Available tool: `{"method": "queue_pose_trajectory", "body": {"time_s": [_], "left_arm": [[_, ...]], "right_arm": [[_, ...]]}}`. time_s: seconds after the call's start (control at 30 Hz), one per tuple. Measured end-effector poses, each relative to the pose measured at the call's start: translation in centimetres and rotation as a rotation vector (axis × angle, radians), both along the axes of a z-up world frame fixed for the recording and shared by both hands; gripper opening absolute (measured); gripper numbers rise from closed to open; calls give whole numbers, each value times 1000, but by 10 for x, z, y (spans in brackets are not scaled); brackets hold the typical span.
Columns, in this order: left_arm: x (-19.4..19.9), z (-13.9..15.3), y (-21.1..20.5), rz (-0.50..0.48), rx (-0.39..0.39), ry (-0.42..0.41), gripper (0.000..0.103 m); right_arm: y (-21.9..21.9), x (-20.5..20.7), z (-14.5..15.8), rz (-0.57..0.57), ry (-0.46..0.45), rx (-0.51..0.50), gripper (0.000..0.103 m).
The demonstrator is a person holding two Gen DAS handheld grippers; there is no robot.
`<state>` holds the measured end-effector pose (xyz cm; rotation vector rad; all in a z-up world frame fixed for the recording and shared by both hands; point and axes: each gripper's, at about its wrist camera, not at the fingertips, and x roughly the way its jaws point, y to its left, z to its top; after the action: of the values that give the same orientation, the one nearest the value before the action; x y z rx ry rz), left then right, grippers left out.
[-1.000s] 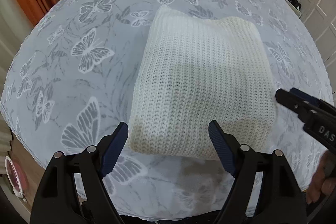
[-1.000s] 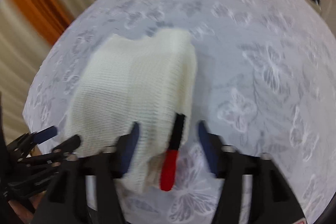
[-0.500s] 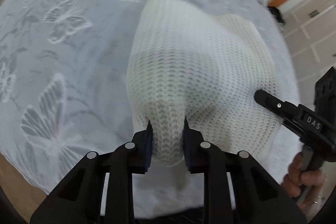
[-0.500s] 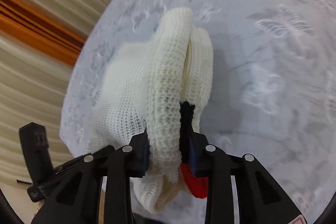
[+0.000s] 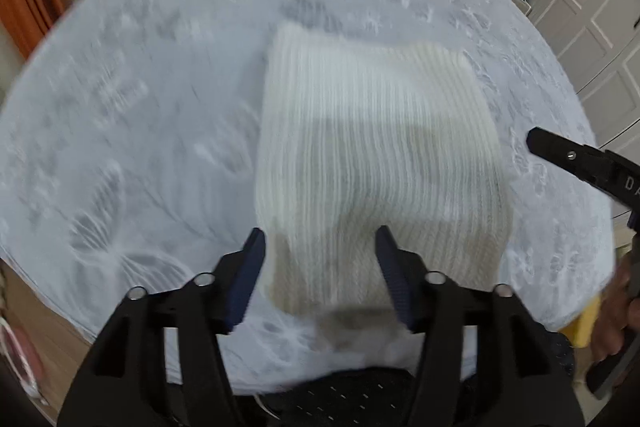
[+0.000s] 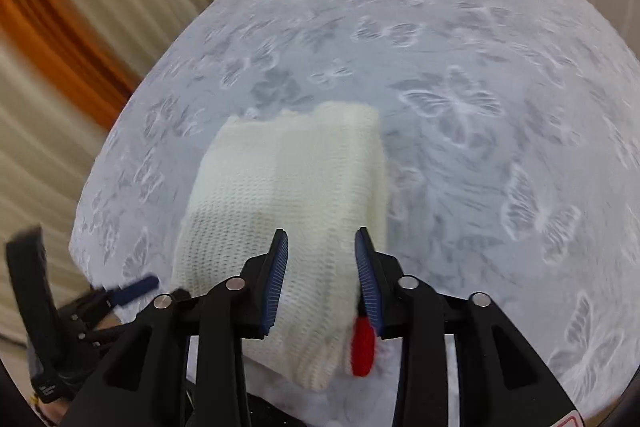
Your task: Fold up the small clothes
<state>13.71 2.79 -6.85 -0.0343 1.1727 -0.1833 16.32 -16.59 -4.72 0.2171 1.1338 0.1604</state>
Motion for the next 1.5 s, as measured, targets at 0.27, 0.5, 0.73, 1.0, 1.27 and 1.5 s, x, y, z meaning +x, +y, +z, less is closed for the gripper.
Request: {"method": "queue_pose_trajectory", "body": {"time_s": [0.27,0.5,0.73,1.0,1.27,1.5], "left_arm": [[5,0,-15,4,108,-17,57],[-19,24,-26,22,156,-109,77],[-58,44,-26,51,181,-223,88],[-91,38,-18,99,134,-236,90],[-115,32,-20,105,112,-227,90],[-133,26,-27,125,194,-258,98]], "right_arm": [[12,1,-12,11,8,-87,31],[-15,-60,18,-69,-103,-138,57],[-28,-113,28,-140,-137,-157,72],[-18,-155,16,-129,-133,-200,73],[-13,-180,14,-125,-163,-235,74],[-12,-195,-3,-113,-137,-264,74]]}}
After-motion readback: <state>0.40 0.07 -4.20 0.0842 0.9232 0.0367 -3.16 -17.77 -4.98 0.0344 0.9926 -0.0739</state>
